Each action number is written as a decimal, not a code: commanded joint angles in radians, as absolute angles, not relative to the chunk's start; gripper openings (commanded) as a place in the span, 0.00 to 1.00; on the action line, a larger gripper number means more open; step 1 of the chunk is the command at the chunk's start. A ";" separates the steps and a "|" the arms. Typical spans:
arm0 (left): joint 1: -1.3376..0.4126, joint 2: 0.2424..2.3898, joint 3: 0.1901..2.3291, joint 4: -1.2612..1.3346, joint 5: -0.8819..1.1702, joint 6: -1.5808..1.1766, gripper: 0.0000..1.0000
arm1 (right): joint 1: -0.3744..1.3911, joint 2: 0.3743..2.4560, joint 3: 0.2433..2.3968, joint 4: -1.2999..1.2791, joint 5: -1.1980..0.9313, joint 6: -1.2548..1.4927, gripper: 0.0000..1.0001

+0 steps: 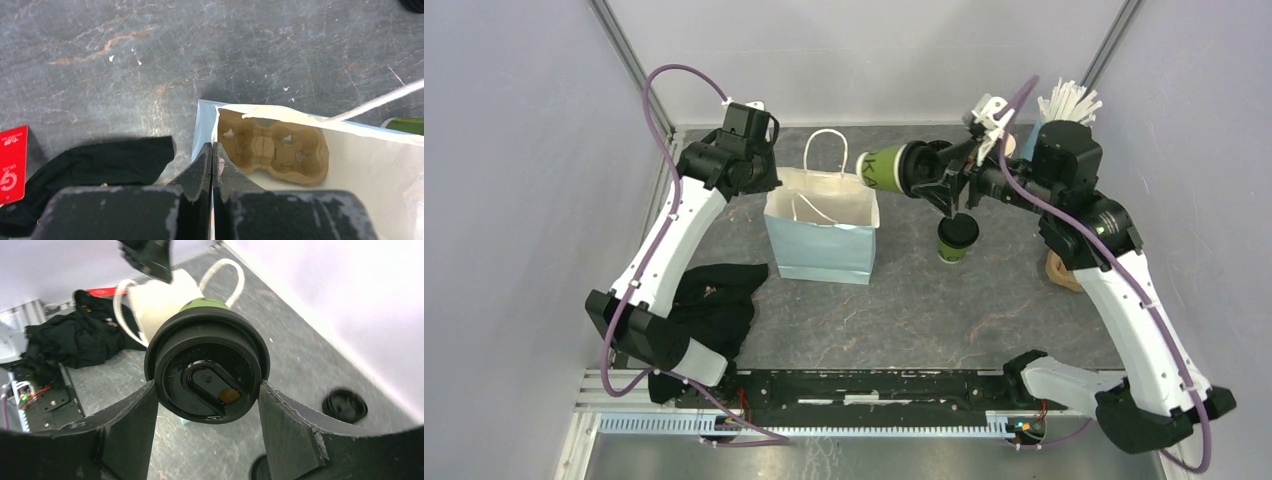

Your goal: Pack the takeout coffee

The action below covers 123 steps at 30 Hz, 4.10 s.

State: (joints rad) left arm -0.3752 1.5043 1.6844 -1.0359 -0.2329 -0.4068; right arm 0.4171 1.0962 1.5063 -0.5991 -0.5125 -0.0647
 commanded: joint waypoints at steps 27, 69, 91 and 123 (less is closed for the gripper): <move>-0.376 0.824 0.877 -0.206 -0.087 -0.229 0.02 | 1.366 1.509 1.915 -0.958 0.368 -0.448 0.33; -0.375 0.405 0.548 -0.184 -0.038 -0.496 0.02 | 1.384 1.840 1.944 -1.024 0.587 -0.312 0.27; -0.376 0.317 0.525 -0.321 -0.005 -0.574 0.02 | 1.261 1.729 1.579 -0.702 0.486 -0.496 0.26; -0.379 0.332 0.540 -0.361 -0.022 -0.617 0.02 | 1.117 1.808 1.433 -0.244 0.407 -0.634 0.26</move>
